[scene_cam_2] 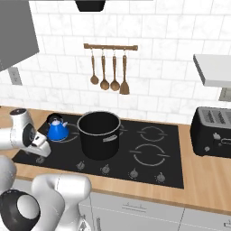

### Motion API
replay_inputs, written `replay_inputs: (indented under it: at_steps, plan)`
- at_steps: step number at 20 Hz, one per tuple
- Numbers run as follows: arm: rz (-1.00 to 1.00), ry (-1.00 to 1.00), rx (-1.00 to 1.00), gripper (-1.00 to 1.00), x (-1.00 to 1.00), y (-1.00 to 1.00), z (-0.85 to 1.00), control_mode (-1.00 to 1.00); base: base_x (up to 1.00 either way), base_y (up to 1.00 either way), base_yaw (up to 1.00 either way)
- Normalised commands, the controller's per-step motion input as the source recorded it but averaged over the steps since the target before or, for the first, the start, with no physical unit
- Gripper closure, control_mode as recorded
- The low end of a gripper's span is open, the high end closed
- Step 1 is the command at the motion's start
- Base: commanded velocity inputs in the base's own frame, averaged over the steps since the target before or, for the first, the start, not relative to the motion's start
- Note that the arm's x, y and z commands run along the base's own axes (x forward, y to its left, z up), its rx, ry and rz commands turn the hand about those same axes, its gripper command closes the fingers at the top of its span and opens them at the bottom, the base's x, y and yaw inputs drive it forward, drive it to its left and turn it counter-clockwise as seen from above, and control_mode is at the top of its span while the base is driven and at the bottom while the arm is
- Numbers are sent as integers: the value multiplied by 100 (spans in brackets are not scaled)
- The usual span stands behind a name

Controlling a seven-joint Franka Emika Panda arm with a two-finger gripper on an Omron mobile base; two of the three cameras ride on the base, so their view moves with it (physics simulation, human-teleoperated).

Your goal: Pick the kettle from the counter and place it on a stove burner. Then turn the burner on.

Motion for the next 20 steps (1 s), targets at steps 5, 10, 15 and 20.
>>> replay_inputs:
  at_steps: [5, 10, 15, 20]
  plan:
    - [0, 8, 3, -100, 23, 2, -34, -100, 0, 0, 0]
    - [0, 10, 0, -100, 28, 5, -37, -100, 0, 0, 0]
    - [0, 10, 0, -100, 25, 25, -28, -100, 0, 0, 0]
    - [0, 11, -1, -100, 26, 31, -19, -100, 0, 0, 0]
